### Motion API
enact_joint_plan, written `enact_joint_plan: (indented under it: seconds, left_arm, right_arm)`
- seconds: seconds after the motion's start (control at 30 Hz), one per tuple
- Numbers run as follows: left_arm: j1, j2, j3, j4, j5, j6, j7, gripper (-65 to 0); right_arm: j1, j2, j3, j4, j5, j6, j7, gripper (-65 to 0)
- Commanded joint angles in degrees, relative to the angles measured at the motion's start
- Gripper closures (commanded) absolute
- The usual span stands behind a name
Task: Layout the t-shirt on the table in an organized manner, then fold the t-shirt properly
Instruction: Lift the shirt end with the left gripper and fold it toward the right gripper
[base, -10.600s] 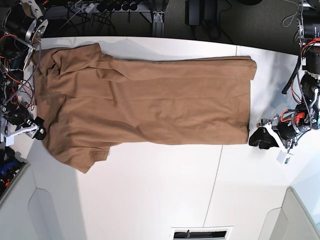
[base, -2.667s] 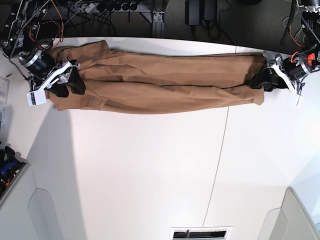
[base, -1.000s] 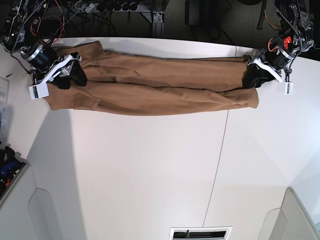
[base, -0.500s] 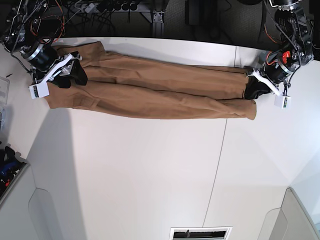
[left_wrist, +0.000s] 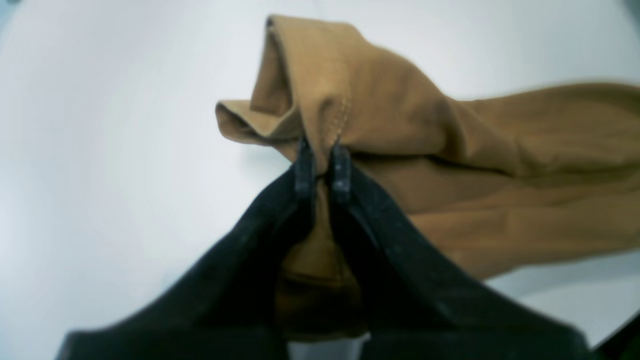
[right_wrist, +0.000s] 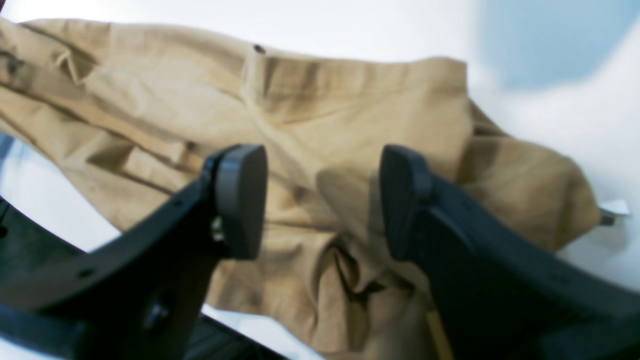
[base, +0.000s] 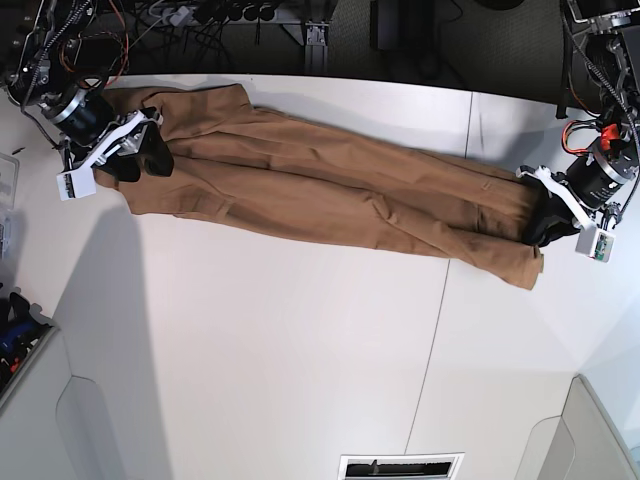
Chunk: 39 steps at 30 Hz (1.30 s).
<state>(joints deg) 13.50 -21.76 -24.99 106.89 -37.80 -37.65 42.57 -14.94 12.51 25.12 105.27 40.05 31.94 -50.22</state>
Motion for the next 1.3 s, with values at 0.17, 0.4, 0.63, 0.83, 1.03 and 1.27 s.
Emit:
enact_joint_plan:
  seconds: [0.17, 0.4, 0.63, 0.83, 1.03, 1.27]
  left_arm:
    - [2.08, -0.76, 9.18, 16.87, -2.43, -0.50, -0.07, 0.0]
    - [1.22, 4.39, 27.17, 17.38, 9.11, 2.75, -3.15, 0.0]
    - [-5.18, 13.60, 39.71, 2.69, 18.21, 2.71, -5.97, 0.0]
    - [-11.98, 16.04, 44.61, -12.28, 18.88, 2.71, -6.27, -6.8]
    - [-12.20, 16.04, 46.36, -13.20, 13.90, 1.81, -3.56, -17.7]
    - [-12.24, 16.04, 46.36, -12.55, 0.87, -2.35, -0.87, -29.1]
  right_arm:
    - [0.28, 0.61, 0.35, 1.03, 0.66, 0.24, 1.33, -35.6]
    - [0.31, 0.63, 0.35, 1.03, 0.96, 0.24, 1.73, -35.6]
    - [0.11, 0.63, 1.05, 1.07, 1.16, 0.22, 1.64, -35.6]
    - [0.13, 0.66, 8.39, 2.27, 3.78, 0.24, 1.11, -35.6]
    - [0.11, 0.68, 16.28, 2.89, 3.89, 0.24, 0.85, -35.6]
    - [-0.15, 1.16, 16.83, -1.57, 2.86, 0.26, 0.94, -45.2]
